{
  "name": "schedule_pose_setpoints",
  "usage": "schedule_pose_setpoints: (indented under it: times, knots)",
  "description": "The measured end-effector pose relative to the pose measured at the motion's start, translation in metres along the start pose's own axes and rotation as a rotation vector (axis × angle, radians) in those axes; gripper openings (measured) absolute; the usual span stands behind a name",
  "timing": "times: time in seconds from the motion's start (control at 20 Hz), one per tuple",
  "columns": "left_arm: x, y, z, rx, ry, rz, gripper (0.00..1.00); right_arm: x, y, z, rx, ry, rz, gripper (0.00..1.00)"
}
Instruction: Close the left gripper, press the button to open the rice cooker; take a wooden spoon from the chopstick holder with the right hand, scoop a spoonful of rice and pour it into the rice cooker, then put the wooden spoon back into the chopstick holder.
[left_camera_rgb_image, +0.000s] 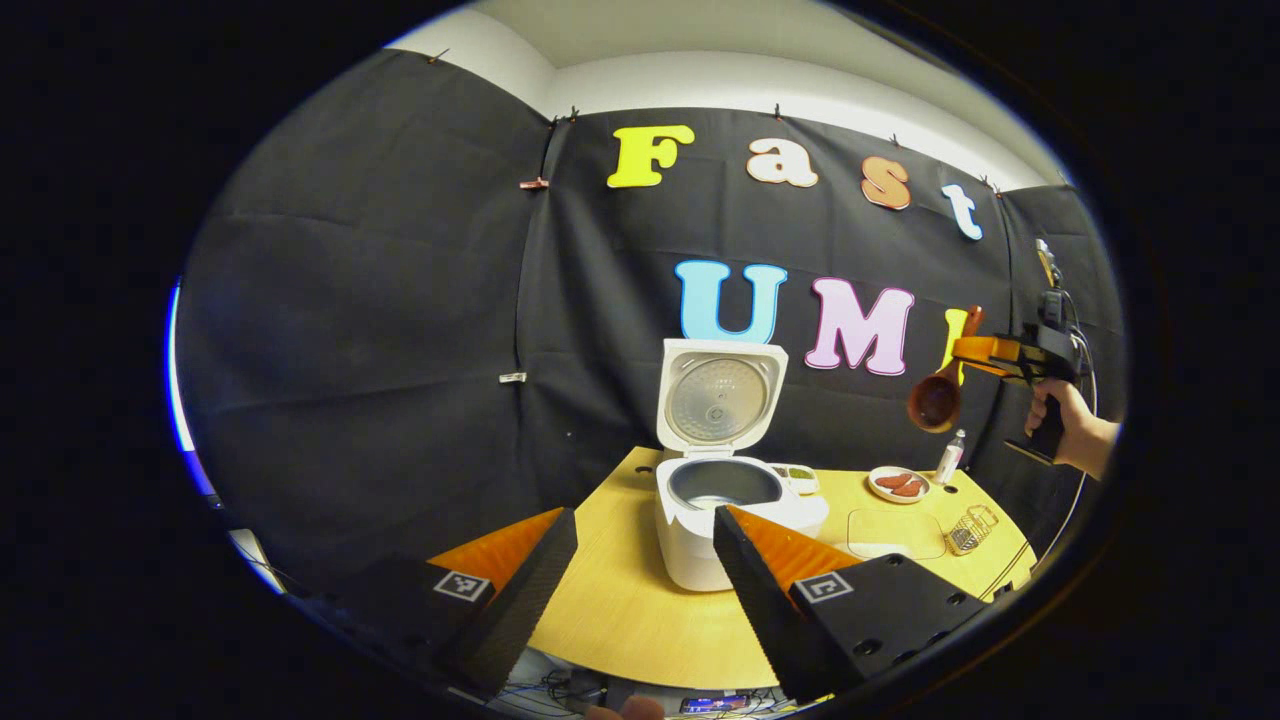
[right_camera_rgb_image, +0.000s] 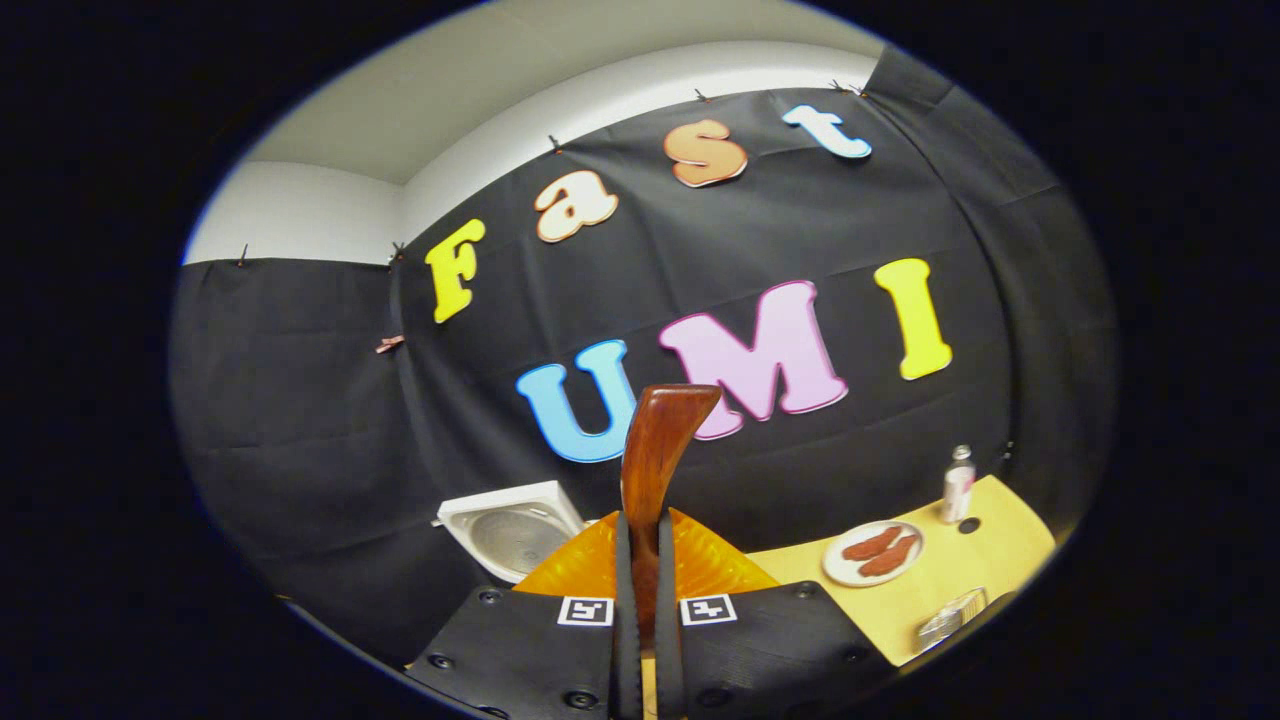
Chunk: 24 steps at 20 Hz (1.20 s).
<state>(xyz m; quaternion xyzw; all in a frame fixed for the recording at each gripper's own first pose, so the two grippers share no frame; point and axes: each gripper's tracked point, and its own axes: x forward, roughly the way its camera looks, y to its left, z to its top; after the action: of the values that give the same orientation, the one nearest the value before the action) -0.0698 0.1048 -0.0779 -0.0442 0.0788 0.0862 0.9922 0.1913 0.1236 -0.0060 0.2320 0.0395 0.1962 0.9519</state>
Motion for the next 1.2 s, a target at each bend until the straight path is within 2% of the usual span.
schedule_pose_setpoints:
  times: [0.3, 0.5, 0.65, 0.95, 1.2]
  knots:
    - [0.002, -0.044, 0.006, 0.012, -0.003, -0.023, 0.95, -0.051, -0.127, 0.022, -0.031, -0.005, -0.153, 0.1]
    - [0.0, -0.072, 0.01, 0.028, 0.002, -0.016, 0.95, -0.073, -0.204, 0.016, -0.03, 0.017, -0.241, 0.1]
    - [-0.005, -0.094, 0.011, 0.03, 0.016, -0.011, 0.94, -0.081, -0.252, -0.008, -0.018, 0.061, -0.28, 0.1]
    - [-0.018, -0.13, 0.014, 0.032, 0.042, 0.038, 0.95, -0.073, -0.317, -0.085, 0.009, 0.2, -0.313, 0.1]
    - [-0.037, -0.136, 0.018, 0.031, 0.035, 0.086, 0.95, -0.057, -0.342, -0.123, 0.035, 0.236, -0.338, 0.1]
